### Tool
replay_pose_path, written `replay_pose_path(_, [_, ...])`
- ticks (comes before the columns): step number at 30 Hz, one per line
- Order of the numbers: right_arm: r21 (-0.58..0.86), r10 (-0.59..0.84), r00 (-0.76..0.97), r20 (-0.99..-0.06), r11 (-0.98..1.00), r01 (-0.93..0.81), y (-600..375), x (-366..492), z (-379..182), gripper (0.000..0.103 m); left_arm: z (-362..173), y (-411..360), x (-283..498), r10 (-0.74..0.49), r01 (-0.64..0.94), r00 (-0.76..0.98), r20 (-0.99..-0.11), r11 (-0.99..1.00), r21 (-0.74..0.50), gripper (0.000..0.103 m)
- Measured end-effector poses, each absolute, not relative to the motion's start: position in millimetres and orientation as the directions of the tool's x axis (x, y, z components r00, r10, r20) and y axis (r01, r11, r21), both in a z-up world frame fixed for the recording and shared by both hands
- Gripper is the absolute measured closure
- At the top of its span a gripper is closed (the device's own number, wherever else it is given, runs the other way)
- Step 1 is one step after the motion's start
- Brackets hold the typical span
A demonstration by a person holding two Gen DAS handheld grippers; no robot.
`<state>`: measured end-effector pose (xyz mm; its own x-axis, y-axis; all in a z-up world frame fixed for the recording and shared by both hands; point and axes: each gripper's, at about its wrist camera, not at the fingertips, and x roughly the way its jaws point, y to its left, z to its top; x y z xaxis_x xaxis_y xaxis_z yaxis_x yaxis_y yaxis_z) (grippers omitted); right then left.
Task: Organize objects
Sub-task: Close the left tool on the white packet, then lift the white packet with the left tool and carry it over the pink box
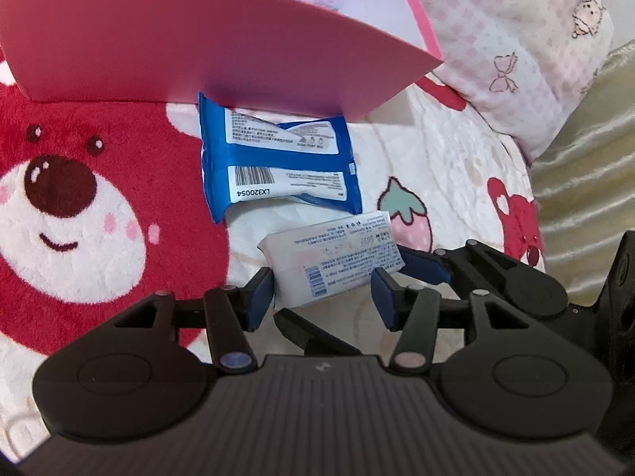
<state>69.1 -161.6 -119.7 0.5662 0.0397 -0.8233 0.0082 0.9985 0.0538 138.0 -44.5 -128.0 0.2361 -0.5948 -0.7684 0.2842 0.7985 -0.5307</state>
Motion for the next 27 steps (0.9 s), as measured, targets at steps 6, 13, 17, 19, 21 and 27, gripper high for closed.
replay_pose_path(6, [0.053,0.041,0.585,-0.81,0.999,0.004,-156,64,-112,0.018,-118,-39,132,-0.594,0.294,0.247,-0.766,0.799,-0.525,0.052])
replay_pose_path(13, [0.046,0.05,0.61,-0.791,0.999,-0.022,-150,58,-100,0.018,-98,-31,125,-0.588,0.315,0.302,-0.75,0.804,-0.504,0.052])
replay_pose_path(17, [0.057,0.072,0.621,-0.781,0.997,-0.043,-145,54,-89,0.018,-83,-23,121,-0.57,0.304,0.359,-0.74,0.82,-0.485,0.052])
replay_pose_path(19, [0.069,0.085,0.629,-0.772,0.996,-0.051,-142,52,-84,0.018,-77,-18,119,-0.567,0.285,0.375,-0.733,0.823,-0.491,0.052])
replay_pose_path(21, [0.061,0.089,0.644,-0.759,0.996,-0.065,-138,49,-78,0.018,-68,-14,115,-0.565,0.294,0.398,-0.723,0.825,-0.483,0.053])
replay_pose_path(27, [0.06,0.099,0.676,-0.731,0.995,-0.081,-134,45,-63,0.018,-48,-9,106,-0.562,0.314,0.436,-0.703,0.827,-0.466,0.055])
